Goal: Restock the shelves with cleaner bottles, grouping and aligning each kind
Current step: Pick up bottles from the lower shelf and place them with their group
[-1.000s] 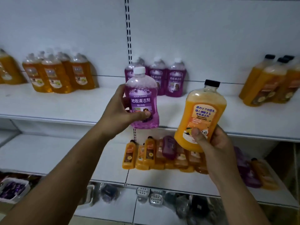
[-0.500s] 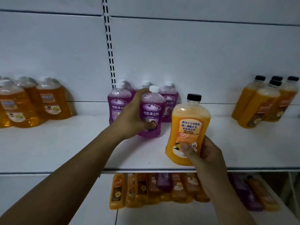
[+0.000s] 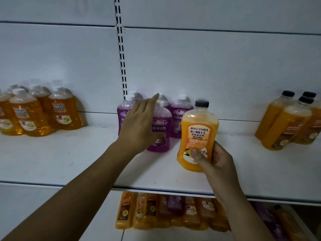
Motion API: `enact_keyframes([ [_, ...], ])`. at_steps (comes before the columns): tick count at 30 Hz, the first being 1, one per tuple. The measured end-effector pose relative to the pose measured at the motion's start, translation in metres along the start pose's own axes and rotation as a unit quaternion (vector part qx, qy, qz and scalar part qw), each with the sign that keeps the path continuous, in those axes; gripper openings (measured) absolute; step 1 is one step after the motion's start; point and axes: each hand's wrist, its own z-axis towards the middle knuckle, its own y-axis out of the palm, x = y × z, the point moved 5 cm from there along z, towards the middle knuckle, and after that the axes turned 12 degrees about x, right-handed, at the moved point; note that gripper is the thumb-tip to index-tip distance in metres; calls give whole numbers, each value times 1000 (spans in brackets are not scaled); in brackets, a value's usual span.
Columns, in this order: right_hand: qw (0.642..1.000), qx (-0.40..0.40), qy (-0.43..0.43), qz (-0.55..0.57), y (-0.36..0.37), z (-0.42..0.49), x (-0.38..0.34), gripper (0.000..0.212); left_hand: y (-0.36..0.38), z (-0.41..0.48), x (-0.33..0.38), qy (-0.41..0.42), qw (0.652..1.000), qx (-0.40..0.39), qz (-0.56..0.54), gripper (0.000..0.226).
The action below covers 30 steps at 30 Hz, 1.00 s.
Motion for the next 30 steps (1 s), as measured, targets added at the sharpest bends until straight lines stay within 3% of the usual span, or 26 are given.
enact_keyframes([
  [5, 1000, -9, 8, 13, -2, 3, 6, 39, -1, 12, 8, 63, 995, -36, 67, 98],
  [11, 999, -4, 26, 33, -8, 5, 13, 42, 9, 27, 0, 68, 989, -37, 125, 83],
  [26, 999, -12, 20, 30, -8, 6, 17, 47, 14, 24, -5, 48, 987, -30, 150, 89],
  [30, 999, -22, 15, 28, -8, 4, 13, 46, -3, 11, -2, 22, 993, -3, 112, 92],
])
